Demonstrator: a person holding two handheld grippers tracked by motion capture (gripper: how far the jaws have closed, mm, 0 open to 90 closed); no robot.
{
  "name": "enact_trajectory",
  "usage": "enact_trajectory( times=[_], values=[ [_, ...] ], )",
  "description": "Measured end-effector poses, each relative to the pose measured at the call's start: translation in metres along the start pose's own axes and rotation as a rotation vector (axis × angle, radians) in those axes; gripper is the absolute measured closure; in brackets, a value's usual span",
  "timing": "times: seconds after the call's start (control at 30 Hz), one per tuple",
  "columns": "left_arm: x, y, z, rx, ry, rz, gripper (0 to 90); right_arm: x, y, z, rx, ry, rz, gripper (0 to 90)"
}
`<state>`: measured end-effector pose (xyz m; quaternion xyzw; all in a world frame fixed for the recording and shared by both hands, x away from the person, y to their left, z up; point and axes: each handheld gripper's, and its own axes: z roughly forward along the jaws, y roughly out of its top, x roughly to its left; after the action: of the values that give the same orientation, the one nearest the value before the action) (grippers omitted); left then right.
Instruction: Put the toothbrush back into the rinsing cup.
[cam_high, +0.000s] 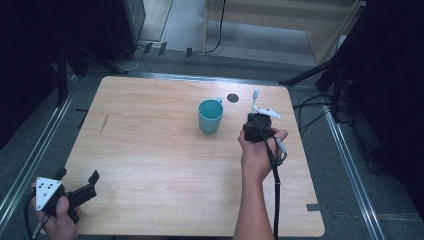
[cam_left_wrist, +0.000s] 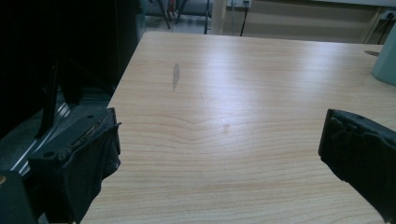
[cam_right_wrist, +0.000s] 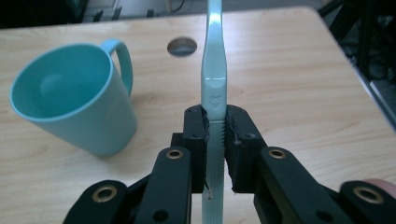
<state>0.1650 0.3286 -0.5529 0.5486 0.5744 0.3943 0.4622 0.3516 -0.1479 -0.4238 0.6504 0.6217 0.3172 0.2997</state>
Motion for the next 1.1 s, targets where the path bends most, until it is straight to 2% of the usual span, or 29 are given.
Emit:
enact_trajectory(
  times=[0.03,0.1,0.17,0.2,0.23,0.27,0.33,0.53,0.6,0.73,0.77,0.93,1.07,1.1],
  values=[
    [0.0,0.0,0.0,0.0,0.0,0.0,0.0,0.001,0.001,-0.002,-0.034,0.003,-0.003,79.9],
    [0.0,0.0,0.0,0.0,-0.001,-0.001,0.0,0.002,0.002,-0.004,-0.059,0.003,0.001,79.9],
    [0.0,0.0,0.0,0.002,0.0,-0.002,0.0,0.003,0.003,-0.006,-0.095,0.034,0.01,79.9],
    [0.0,0.0,0.0,0.002,0.0,-0.002,0.0,0.003,0.003,-0.006,-0.095,0.034,0.01,79.9],
    [0.0,0.0,0.0,0.002,0.0,-0.003,0.0,0.004,0.005,-0.008,-0.131,0.055,0.009,79.9],
    [0.0,0.0,0.0,0.002,0.0,-0.003,0.0,0.004,0.005,-0.008,-0.131,0.055,0.009,79.9],
    [0.0,0.0,0.0,0.002,-0.001,-0.003,0.0,0.005,0.006,-0.011,-0.167,0.045,0.005,79.9],
    [0.0,0.0,0.0,0.002,-0.001,-0.002,0.0,0.007,0.008,-0.013,-0.201,0.047,-0.002,79.8],
    [0.0,0.0,0.0,0.002,-0.001,-0.003,0.0,0.007,0.009,-0.013,-0.23,0.072,0.011,79.7],
    [0.0,0.0,0.0,0.002,-0.001,-0.004,0.0,0.006,0.011,-0.013,-0.258,0.093,0.027,79.7],
    [0.0,0.0,0.0,0.001,-0.002,-0.004,0.0,0.006,0.012,-0.013,-0.279,0.114,0.036,79.7],
    [0.0,0.0,0.0,0.001,-0.002,-0.004,0.0,0.004,0.014,-0.012,-0.344,0.134,0.03,79.7],
    [0.001,0.0,0.0,0.002,-0.004,-0.005,0.0,0.004,0.014,-0.011,-0.369,0.148,0.011,79.8],
    [0.001,0.0,0.0,0.001,-0.003,-0.005,0.0,0.003,0.014,-0.01,-0.386,0.169,0.013,79.8]
  ],
)
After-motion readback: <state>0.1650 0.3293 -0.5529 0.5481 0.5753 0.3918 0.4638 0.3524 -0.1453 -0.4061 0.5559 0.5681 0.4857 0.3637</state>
